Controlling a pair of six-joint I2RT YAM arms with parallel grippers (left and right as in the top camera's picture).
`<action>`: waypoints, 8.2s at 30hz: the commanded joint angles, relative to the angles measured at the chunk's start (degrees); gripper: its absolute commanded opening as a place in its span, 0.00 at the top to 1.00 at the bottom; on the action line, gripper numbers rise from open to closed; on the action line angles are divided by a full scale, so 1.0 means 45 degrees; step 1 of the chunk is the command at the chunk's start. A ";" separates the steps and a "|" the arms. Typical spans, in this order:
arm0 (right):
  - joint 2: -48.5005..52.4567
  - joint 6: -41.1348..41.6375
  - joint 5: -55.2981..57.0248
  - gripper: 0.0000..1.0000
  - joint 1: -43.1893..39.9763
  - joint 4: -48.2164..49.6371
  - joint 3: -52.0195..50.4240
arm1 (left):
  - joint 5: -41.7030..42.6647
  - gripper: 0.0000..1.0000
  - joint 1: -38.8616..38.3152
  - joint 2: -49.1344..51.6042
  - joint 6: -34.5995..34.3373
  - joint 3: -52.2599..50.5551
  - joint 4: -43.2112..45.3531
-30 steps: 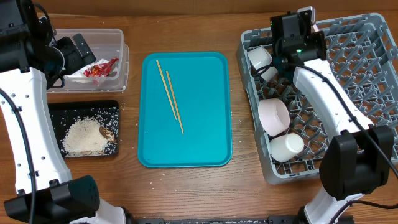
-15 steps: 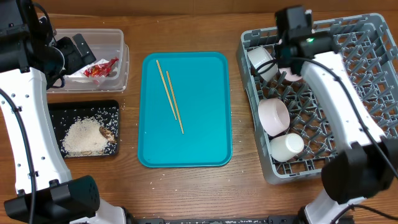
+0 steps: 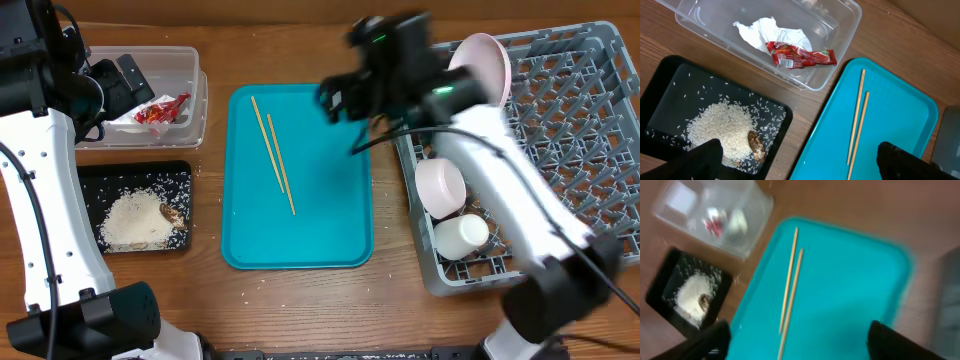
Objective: Sort waste into correct bins and load items into the dishwasher
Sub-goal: 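Lift the white plate and stand it upright in the rack, then grasp one wooden chopstick on the teal tray with the right gripper, then carry the chopstick into the dish rack and release it, then reach the right gripper to the second chopstick and grasp it, then carry the second chopstick into the dish rack and release it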
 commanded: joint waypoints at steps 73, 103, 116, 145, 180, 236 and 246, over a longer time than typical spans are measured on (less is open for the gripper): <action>0.6251 0.4449 0.3181 0.96 0.3832 -0.1763 -0.0073 | 0.0097 0.00 0.0058 -0.0010 0.0151 0.0282 0.0005; -0.2433 0.4274 0.6421 0.96 -0.5702 -0.6115 -0.0092 | 0.0102 0.00 0.0058 -0.0010 0.0151 0.0282 0.0005; -0.2458 0.4318 0.5032 0.54 -0.7397 -0.2477 -0.5464 | 0.0097 0.00 0.0058 -0.0010 0.0151 0.0282 0.0005; 0.2157 0.3701 0.2667 0.43 0.1598 0.0413 -0.0447 | 0.0102 0.00 0.0058 -0.0010 0.0151 0.0282 0.0005; 0.6232 0.4153 0.3769 0.86 0.4561 0.0549 -0.0442 | 0.0102 0.00 0.0058 -0.0010 0.0151 0.0282 0.0005; 0.7087 0.1545 0.4085 0.64 0.3517 -0.1190 0.1477 | 0.0097 0.00 0.0058 -0.0010 0.0151 0.0282 0.0005; 0.7072 0.1613 0.3648 0.96 0.3536 -0.2147 0.1598 | 0.0097 0.00 0.0058 -0.0010 0.0151 0.0282 0.0005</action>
